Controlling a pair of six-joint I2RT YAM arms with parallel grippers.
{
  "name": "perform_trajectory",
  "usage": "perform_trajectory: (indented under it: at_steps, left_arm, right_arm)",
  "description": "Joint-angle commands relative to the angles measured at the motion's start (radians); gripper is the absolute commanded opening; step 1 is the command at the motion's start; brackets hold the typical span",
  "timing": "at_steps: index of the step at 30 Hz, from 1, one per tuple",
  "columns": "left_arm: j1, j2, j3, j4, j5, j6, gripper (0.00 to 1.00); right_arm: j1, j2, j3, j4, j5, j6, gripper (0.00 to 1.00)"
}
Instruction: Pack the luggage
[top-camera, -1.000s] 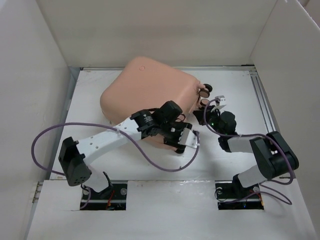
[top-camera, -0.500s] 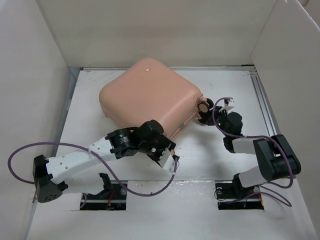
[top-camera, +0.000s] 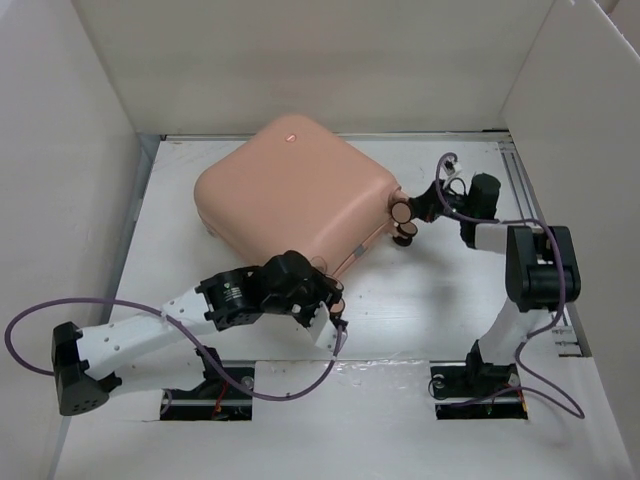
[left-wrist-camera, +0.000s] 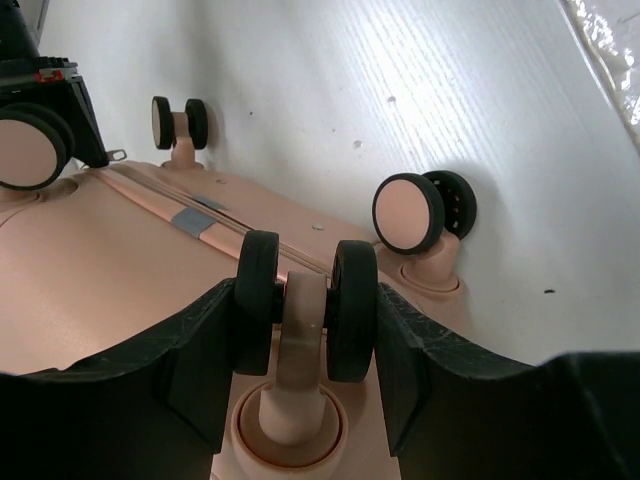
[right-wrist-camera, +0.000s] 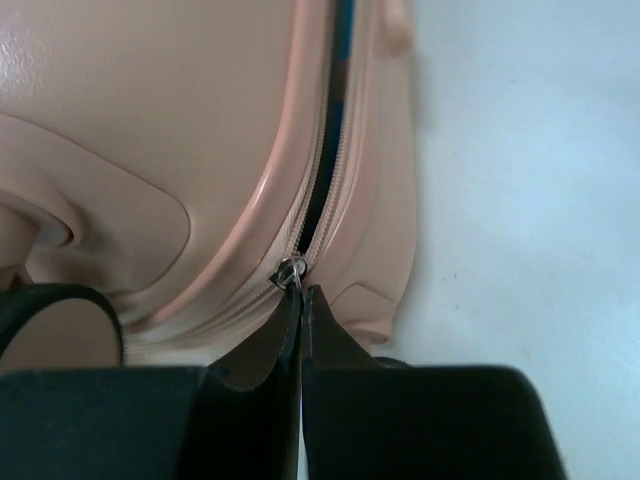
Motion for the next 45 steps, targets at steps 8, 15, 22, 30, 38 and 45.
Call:
perform_trajectory:
  at_steps: [8,15,22,30,38,45]
  left_arm:
    - [-0.015,-0.145,-0.121,-0.336,-0.091,-0.331,0.31]
    - [0.032,-0.311,0.155,0.008,-0.231,-0.714,0.93]
    - [0.242,-0.121,0.422,-0.264,-0.320,-0.918,0.00]
    - [0.631,-0.020,0.137,-0.377,-0.311,-0.818,0.00]
    - [1.066,0.332,0.199,-0.492,-0.001,-0.637,0.00]
    - [1.076,0.494,0.313,-0.156,-0.127,-0.671,0.02]
  right_arm:
    - [-0.021,0.059,0.280,0.052,-0.033,-0.314,0.00]
    - [0.097,0.068,0.317,-0.055,0.011,-0.381,0.00]
    - [0.169,0.048,0.363,-0.406,0.160,-0.648,0.00]
    - [0.211,-0.021,0.383,-0.508,0.234,-0.733,0.00]
    - [0.240,-0.125,0.294,-0.534,0.266,-0.782,0.00]
    - [0.285,-0.249,0.179,-0.534,0.315,-0.793,0.00]
